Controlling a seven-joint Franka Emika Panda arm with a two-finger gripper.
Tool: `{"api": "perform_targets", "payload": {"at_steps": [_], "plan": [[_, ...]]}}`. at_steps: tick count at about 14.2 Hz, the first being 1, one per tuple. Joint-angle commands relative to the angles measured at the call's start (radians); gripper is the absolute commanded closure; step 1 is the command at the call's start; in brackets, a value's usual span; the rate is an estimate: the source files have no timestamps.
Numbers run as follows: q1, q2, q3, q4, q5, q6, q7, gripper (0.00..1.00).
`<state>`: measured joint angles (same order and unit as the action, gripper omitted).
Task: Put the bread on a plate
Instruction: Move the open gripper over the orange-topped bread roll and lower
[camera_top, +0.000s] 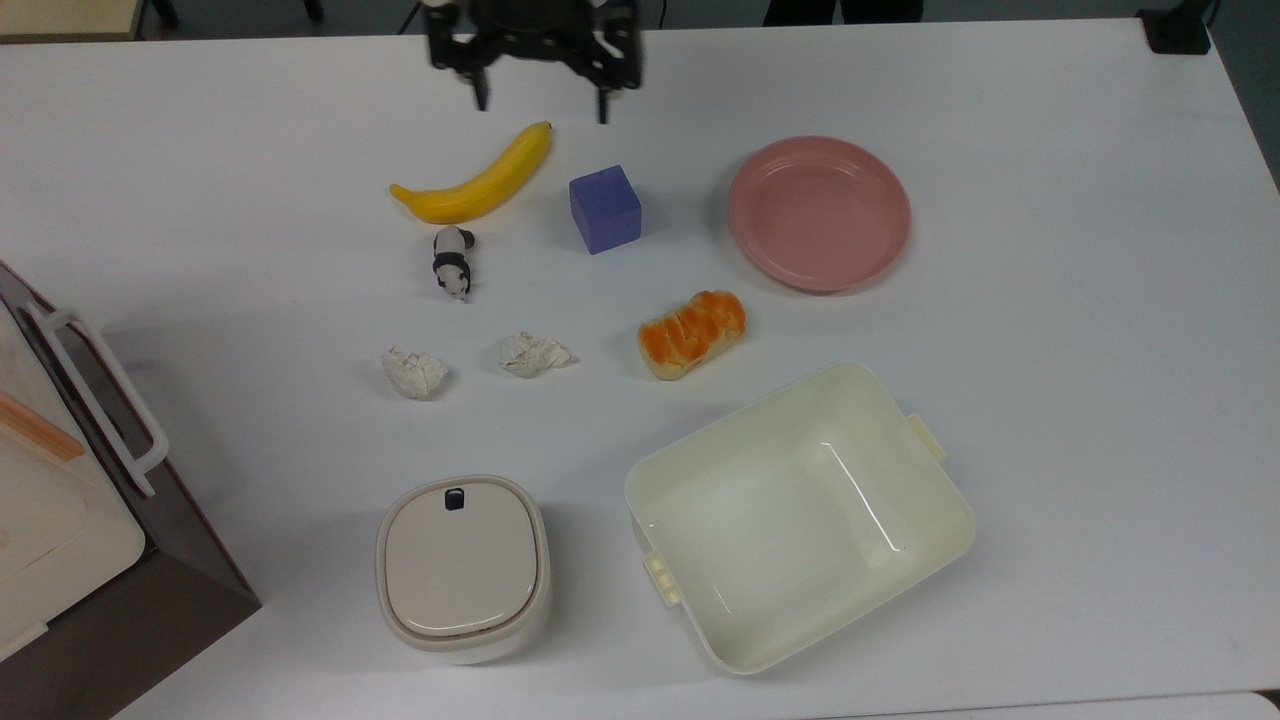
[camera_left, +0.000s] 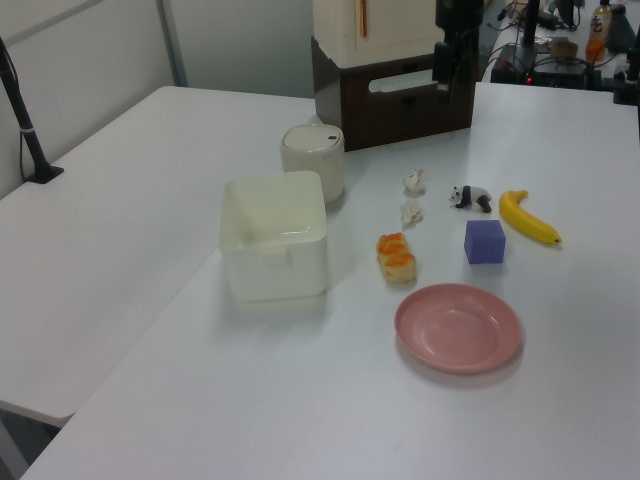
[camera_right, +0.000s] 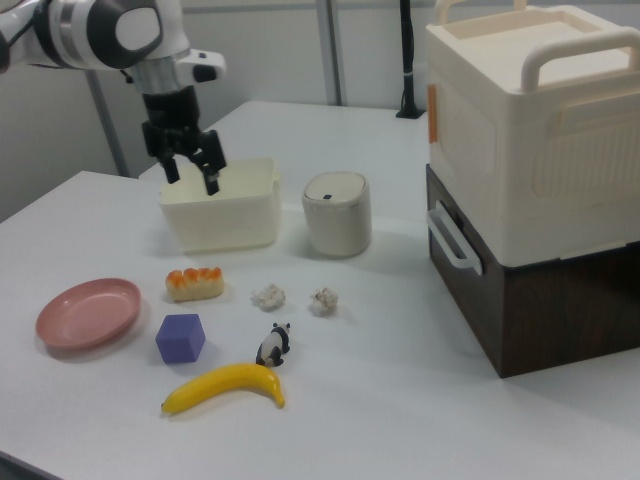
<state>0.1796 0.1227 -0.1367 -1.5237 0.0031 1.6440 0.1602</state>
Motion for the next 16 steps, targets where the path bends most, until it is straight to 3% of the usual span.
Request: {"api": "perform_targets", "payload": {"at_steps": [1, 8, 16], "plan": [[0.041, 0.035, 0.014, -0.013, 0.049, 0.060, 0.160, 0.00], [0.043, 0.208, 0.038, -0.036, 0.052, 0.279, 0.362, 0.00], [0.044, 0.316, 0.098, -0.104, 0.052, 0.397, 0.814, 0.00]]}}
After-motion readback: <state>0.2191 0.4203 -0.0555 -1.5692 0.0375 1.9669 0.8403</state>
